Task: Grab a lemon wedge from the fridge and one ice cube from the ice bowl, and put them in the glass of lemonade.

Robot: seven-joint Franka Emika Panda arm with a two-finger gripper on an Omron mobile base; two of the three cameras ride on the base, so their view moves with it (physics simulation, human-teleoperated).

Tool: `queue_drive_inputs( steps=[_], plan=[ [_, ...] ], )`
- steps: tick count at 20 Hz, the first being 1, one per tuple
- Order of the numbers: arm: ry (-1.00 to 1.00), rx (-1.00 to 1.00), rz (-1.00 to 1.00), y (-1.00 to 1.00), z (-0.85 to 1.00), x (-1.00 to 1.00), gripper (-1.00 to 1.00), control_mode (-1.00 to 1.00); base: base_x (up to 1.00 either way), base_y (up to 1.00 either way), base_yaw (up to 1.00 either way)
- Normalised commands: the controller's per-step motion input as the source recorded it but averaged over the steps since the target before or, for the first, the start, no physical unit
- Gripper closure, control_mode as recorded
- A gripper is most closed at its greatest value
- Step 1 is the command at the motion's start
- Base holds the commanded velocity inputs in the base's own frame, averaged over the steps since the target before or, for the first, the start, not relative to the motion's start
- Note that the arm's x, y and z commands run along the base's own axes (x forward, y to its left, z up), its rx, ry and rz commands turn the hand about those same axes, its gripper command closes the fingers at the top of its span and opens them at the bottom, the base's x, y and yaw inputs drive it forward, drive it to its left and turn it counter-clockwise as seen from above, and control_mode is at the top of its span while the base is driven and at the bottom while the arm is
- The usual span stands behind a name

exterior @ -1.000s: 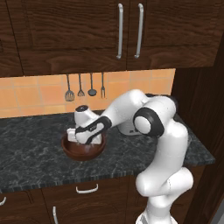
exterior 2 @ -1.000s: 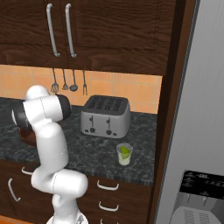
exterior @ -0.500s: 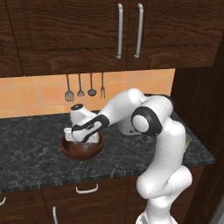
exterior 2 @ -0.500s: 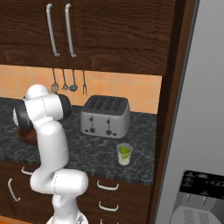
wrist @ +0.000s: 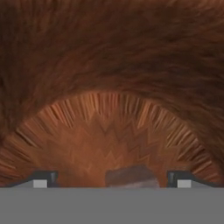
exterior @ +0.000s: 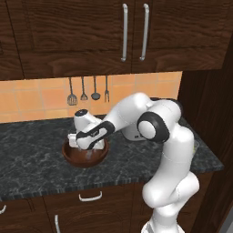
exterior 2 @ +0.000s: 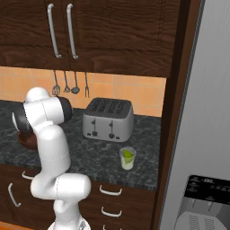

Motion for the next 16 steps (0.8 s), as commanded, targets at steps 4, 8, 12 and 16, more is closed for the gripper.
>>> queue_drive_inputs(
  steps=[4, 8, 12, 16],
  plan=[
    [0.00, 0.00, 0.00, 0.00, 0.00, 0.00, 1.00, -1.00, 0.00, 0.00, 0.00],
    [0.00, 0.00, 0.00, 0.00, 0.00, 0.00, 1.00, -1.00, 0.00, 0.00, 0.00],
    [-0.07, 0.00, 0.00, 0.00, 0.33, -0.14, 1.00, -1.00, 0.00, 0.00, 0.00],
    [-0.28, 0.00, 0.00, -0.31, 1.00, -0.87, 1.00, -1.00, 0.00, 0.00, 0.00]
  ],
)
